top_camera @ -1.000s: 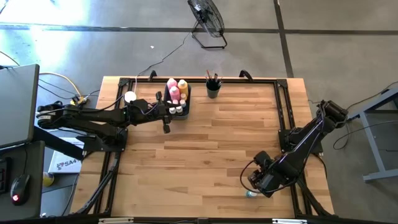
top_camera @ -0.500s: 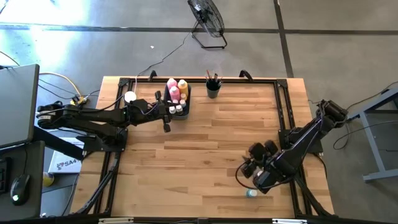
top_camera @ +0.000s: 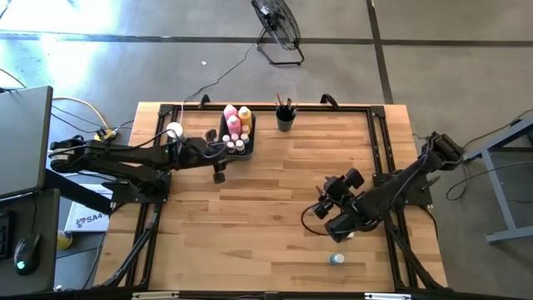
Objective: Pick & Place Paint Supplies
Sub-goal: Adjust the green bin
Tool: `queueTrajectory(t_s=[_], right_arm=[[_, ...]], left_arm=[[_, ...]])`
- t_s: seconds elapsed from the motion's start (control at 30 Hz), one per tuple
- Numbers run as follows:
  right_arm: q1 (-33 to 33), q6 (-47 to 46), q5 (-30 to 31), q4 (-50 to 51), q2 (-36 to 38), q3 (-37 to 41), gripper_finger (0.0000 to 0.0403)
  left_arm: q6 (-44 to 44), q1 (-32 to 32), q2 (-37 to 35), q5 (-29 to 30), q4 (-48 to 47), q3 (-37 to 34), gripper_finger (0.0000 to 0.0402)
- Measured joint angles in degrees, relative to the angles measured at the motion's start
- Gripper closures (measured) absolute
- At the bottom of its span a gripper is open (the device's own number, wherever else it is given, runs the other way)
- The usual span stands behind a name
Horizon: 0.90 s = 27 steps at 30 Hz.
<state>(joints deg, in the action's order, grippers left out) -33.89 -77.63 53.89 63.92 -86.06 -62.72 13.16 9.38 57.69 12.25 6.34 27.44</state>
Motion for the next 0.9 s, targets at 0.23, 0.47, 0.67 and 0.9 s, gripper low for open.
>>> queueTrajectory(t_s=[0.23,0.47,0.67,0.9], right_arm=[[2.2,2.9,-0.3,-0.6,0.0,0.0,0.0204],[2.6,2.9,-0.2,-0.8,0.0,0.0,0.0204],[2.5,2.9,-0.3,-1.0,0.0,0.0,0.0204],[2.5,2.9,-0.3,-1.2,0.0,0.0,0.0204]], left_arm=[[-1.7,0.0,1.2,-1.0,-8.6,0.0,0.0252],[0.1,0.0,6.2,3.4,-9.0,0.0,0.0252],[1.3,0.0,10.2,6.3,-4.8,0.0,0.0252],[4.4,0.0,13.8,6.2,0.5,0.0,0.0252]])
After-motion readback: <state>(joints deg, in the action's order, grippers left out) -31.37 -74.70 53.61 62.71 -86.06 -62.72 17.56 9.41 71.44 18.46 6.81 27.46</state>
